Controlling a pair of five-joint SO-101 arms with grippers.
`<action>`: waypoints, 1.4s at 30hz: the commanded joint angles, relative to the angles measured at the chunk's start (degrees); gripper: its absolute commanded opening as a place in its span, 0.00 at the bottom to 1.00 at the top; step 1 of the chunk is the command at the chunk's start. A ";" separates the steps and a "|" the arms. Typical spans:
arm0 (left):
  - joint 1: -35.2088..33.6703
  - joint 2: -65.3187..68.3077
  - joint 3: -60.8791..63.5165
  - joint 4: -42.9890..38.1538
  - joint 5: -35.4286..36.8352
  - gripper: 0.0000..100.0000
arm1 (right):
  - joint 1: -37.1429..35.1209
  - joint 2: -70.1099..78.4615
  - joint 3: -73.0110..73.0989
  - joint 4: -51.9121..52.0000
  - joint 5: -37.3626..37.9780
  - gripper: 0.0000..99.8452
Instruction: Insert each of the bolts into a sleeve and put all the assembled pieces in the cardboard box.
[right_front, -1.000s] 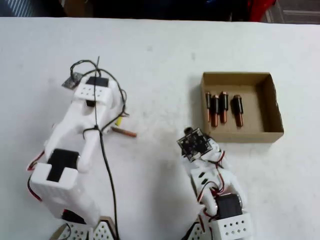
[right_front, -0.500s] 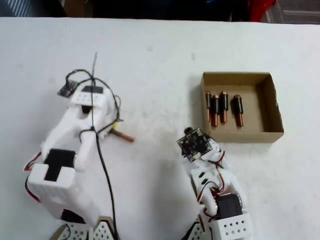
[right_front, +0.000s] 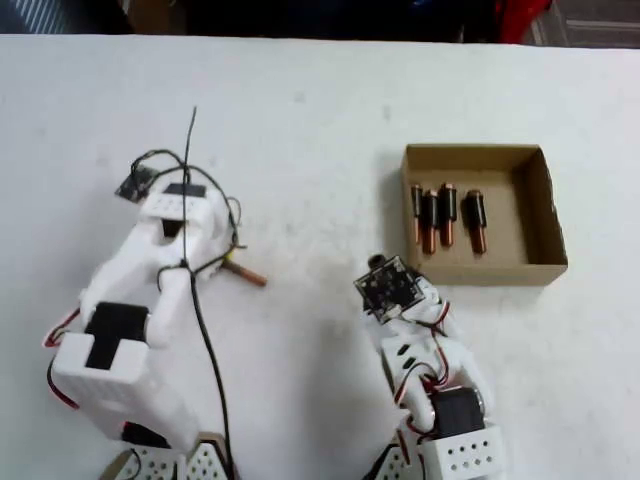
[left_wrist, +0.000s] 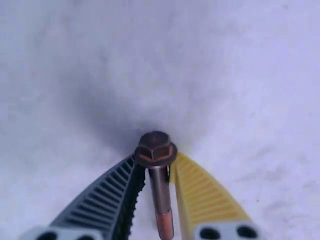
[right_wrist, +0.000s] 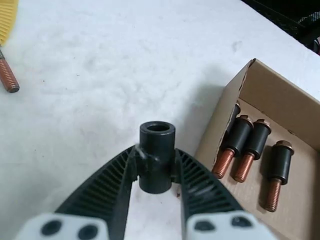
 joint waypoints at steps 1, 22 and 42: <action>-0.57 -0.57 0.00 -3.08 0.44 0.12 | 0.22 -0.66 -0.79 -1.27 0.62 0.02; 0.66 -0.84 -1.67 -2.99 -24.70 0.02 | 0.22 -0.66 -0.79 -1.27 0.62 0.02; 1.01 -0.13 -16.09 20.13 -71.21 0.02 | -1.27 -0.66 -0.70 -1.45 0.18 0.02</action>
